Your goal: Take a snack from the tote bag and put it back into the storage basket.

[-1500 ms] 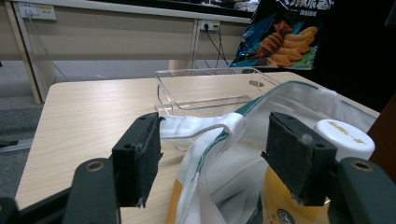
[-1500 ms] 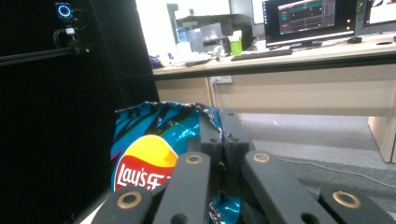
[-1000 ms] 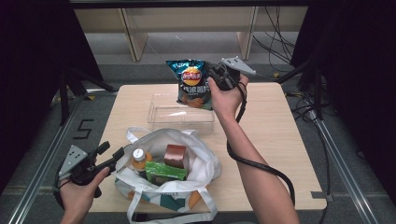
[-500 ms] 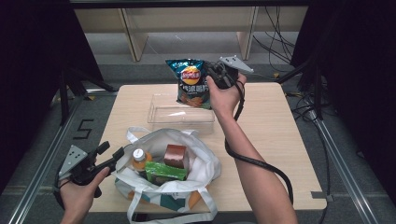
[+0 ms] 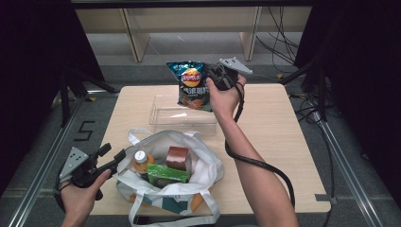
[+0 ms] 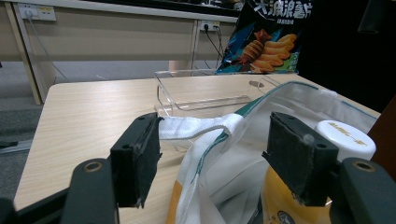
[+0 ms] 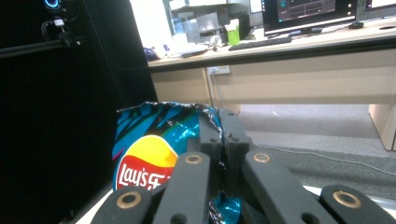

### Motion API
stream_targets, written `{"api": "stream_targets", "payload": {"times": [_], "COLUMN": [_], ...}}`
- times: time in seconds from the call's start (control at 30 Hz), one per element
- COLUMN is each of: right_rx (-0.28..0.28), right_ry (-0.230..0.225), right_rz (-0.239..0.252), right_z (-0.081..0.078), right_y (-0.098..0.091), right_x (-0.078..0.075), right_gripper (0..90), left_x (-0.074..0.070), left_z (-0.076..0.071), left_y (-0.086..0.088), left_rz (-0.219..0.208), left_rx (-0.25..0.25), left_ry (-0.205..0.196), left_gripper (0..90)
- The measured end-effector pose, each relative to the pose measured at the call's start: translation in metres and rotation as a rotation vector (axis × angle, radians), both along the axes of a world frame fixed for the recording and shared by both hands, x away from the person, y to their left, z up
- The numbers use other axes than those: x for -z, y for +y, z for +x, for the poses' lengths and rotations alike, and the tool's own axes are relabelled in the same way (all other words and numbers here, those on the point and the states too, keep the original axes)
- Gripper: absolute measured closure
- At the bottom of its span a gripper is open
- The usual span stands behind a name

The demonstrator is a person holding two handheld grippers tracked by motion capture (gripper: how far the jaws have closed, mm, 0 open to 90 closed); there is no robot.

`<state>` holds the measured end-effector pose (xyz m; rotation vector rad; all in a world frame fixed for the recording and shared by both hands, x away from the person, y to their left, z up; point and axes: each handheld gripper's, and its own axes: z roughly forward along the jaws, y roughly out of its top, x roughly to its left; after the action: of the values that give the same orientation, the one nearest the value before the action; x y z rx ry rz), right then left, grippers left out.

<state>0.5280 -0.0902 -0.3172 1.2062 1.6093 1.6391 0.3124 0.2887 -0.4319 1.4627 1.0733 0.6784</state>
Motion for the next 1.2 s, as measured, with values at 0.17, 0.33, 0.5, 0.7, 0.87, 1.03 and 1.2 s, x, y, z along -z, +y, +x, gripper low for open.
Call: {"api": "stream_targets", "payload": {"times": [0.17, 0.33, 0.5, 0.7, 0.87, 1.03, 1.2], "right_rx": [0.0, -0.005, -0.011, -0.012, -0.008, -0.008, -0.009], "right_ry": [0.016, 0.008, 0.01, 0.007, 0.023, 0.036, 0.021], "right_rz": [0.006, -0.005, -0.002, -0.001, 0.009, 0.01, -0.002], "right_z": [0.003, 0.006, 0.008, 0.012, 0.013, 0.014, 0.017], "right_y": [0.002, 0.003, 0.006, 0.008, 0.01, 0.01, 0.01], "right_x": [0.002, 0.002, 0.003, 0.005, 0.008, 0.01, 0.011], "right_gripper": [90.0, 90.0, 90.0, 90.0, 90.0, 90.0, 90.0], "left_x": [0.0, 0.0, 0.001, 0.001, 0.001, 0.001, 0.001], "left_z": [0.0, 0.0, 0.001, 0.0, 0.0, 0.0, 0.001], "left_y": [0.0, 0.0, 0.0, 0.0, 0.0, 0.0, -0.001], "left_rz": [-0.003, 0.001, -0.009, 0.001, 0.004, 0.0, 0.001], "left_rx": [-0.002, 0.001, 0.006, 0.002, 0.003, 0.002, 0.002], "left_ry": [0.002, -0.004, -0.011, 0.002, 0.001, 0.002, 0.004], "left_gripper": [34.1, 34.1, 34.1, 34.1, 34.0, 34.1, 34.0]}}
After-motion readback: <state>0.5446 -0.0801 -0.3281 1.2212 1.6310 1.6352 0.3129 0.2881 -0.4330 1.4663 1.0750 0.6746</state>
